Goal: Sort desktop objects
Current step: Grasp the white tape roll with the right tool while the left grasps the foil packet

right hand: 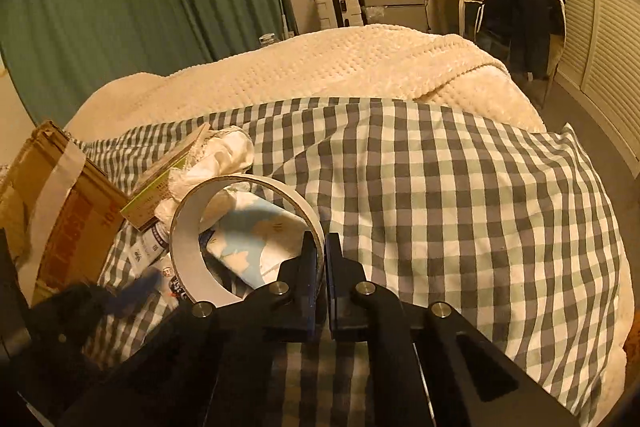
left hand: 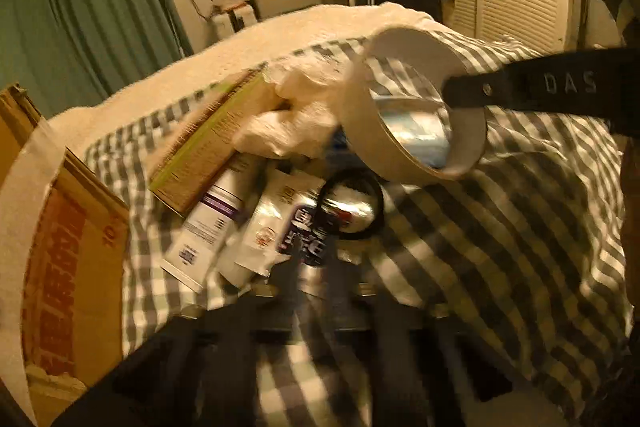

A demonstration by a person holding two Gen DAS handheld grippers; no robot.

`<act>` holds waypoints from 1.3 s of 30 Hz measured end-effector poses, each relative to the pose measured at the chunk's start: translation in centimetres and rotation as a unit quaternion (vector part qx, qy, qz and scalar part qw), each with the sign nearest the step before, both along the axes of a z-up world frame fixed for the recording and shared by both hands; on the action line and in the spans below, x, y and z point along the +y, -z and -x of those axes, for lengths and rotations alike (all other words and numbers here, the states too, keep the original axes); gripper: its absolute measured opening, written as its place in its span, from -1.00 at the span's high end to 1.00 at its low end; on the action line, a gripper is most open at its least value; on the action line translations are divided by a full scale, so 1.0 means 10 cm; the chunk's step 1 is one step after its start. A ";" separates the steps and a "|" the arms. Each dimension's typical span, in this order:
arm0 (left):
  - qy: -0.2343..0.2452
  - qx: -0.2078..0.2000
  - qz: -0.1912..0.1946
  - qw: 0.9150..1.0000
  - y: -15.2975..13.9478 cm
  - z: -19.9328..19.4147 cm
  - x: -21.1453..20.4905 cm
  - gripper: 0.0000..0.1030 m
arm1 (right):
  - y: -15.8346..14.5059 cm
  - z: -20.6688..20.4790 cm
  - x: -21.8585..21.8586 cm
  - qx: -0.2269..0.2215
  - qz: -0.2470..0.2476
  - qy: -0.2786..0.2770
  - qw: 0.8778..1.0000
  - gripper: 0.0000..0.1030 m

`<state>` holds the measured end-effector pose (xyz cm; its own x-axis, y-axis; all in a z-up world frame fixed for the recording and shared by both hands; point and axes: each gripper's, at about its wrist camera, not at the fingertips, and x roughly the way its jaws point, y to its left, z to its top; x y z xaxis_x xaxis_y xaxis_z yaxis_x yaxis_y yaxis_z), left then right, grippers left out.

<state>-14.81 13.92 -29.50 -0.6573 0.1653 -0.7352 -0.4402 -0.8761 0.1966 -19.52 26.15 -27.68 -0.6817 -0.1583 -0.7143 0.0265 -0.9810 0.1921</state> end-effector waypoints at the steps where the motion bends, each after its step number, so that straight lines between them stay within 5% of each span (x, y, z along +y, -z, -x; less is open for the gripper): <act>1: 0.000 0.004 0.003 1.000 -0.01 -0.02 0.01 0.94 | -0.02 -0.01 0.00 0.003 0.000 0.001 1.000 0.93; 14: -0.011 0.018 -0.067 0.998 -0.43 -0.15 -0.15 1.00 | -0.48 -0.33 0.14 0.064 0.033 0.038 0.997 0.93; 17: -0.016 0.011 -0.058 0.998 -0.41 -0.12 -0.14 0.96 | -0.59 -0.40 0.17 0.076 0.038 0.044 0.995 0.93; 19: -0.022 0.000 -0.049 0.999 -0.33 -0.10 -0.13 0.79 | -0.65 -0.43 0.21 0.082 0.047 0.046 0.994 0.93; 21: -0.023 -0.015 -0.046 0.999 -0.27 -0.07 -0.11 0.11 | -0.71 -0.45 0.21 0.090 0.047 0.046 0.994 0.93; 23: -0.020 -0.013 -0.048 0.999 -0.23 -0.04 -0.11 -0.34 | -0.78 -0.45 0.23 0.097 0.041 0.045 0.993 0.93; 30: -0.018 -0.022 -0.030 0.999 -0.06 0.14 -0.07 -0.58 | -0.80 -0.35 0.28 0.098 0.056 0.045 0.993 0.93; 33: -0.020 -0.016 -0.040 0.999 -0.07 0.23 -0.07 -0.42 | -0.78 -0.31 0.30 0.096 0.066 0.046 0.992 0.93; 36: -0.019 -0.014 -0.036 0.999 -0.05 0.24 -0.05 0.22 | -0.77 -0.29 0.29 0.095 0.066 0.047 0.992 0.93; 38: -0.016 -0.002 -0.031 0.999 -0.07 0.21 -0.03 0.34 | -0.77 -0.30 0.27 0.095 0.065 0.045 0.992 0.93; 39: -0.012 -0.001 -0.034 0.999 -0.08 0.19 -0.02 0.79 | -0.77 -0.31 0.26 0.096 0.064 0.044 0.992 0.93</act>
<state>-16.72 13.68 -28.73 -0.6594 0.1994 -0.7249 -0.4202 -0.8973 0.1354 -16.40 28.77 -19.94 -0.8191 -0.1725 -0.5471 -0.0106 -0.9490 0.3151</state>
